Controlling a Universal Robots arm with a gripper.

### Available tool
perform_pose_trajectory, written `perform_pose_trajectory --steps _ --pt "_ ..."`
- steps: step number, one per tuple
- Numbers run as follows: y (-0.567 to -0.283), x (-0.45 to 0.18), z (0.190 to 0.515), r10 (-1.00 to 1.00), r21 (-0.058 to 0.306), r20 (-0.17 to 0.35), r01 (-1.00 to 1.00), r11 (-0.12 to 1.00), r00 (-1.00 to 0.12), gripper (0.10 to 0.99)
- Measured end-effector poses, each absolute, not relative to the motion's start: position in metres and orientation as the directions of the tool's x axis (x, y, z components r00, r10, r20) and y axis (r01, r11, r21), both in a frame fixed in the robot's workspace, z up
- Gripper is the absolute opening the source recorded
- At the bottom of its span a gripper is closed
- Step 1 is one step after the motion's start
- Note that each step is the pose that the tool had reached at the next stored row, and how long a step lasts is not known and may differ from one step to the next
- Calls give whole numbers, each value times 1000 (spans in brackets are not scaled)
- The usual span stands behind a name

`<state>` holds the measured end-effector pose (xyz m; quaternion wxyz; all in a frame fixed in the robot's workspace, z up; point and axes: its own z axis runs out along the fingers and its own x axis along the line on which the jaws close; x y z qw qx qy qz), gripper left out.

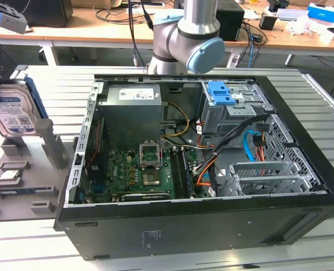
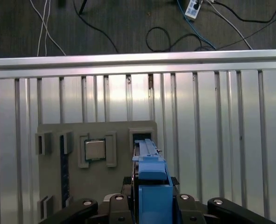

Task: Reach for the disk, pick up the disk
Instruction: 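Pick up the disk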

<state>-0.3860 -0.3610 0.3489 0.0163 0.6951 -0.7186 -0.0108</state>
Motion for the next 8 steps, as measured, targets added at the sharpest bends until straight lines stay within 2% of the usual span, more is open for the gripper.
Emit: perform_pose_trajectory --steps 8 --pt "-361 -385 363 -999 38 8 -999 33 -33 369"
